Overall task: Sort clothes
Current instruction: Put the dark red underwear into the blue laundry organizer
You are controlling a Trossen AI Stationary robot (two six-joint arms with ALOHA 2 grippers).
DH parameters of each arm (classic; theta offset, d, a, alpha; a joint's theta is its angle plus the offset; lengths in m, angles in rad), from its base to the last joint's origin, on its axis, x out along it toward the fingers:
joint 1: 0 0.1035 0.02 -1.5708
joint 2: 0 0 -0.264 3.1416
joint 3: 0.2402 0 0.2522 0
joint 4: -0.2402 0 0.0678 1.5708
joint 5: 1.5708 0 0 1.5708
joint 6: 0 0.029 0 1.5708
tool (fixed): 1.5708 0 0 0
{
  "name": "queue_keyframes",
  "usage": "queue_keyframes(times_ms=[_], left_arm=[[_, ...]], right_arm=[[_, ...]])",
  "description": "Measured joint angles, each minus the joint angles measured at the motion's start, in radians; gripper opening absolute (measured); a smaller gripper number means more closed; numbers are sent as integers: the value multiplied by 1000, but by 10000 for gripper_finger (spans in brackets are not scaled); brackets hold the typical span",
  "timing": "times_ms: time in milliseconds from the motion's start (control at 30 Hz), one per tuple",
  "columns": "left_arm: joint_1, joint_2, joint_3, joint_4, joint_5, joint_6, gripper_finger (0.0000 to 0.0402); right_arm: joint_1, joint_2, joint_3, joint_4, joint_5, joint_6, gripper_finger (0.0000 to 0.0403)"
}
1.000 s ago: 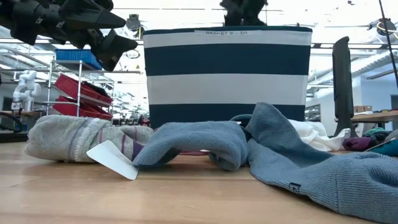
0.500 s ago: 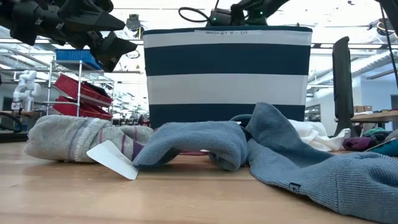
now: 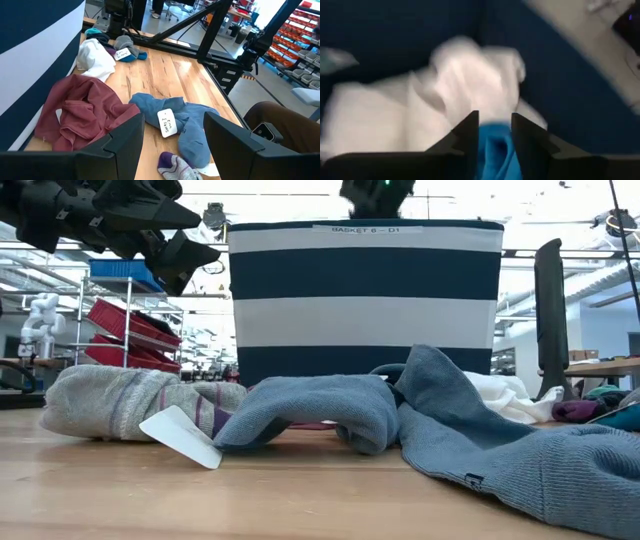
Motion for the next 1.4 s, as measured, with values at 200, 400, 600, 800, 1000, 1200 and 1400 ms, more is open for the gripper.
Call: queue_keyframes(times_ms=[200, 400, 600, 800, 1000, 1200, 1400], left_arm=[[0, 0, 0, 1, 0, 0, 215], [0, 0, 0, 1, 0, 0, 215], [-3, 0, 0, 1, 0, -7, 215], [-21, 0, 0, 9, 0, -28, 215], [-41, 0, 0, 14, 0, -31, 215], [-60, 0, 0, 18, -21, -53, 215], [-75, 0, 0, 15, -56, -53, 215]], right_arm=[[42, -30, 190, -93, -48, 22, 160], [212, -34, 305, -141, -94, 36, 188], [487, -26, 231, -174, -29, 115, 183], [719, -22, -107, 80, 140, 254, 179], [820, -19, -513, 750, 129, 259, 179], [837, -21, -681, 924, 139, 275, 178], [802, 56, -686, 920, 163, 311, 178]])
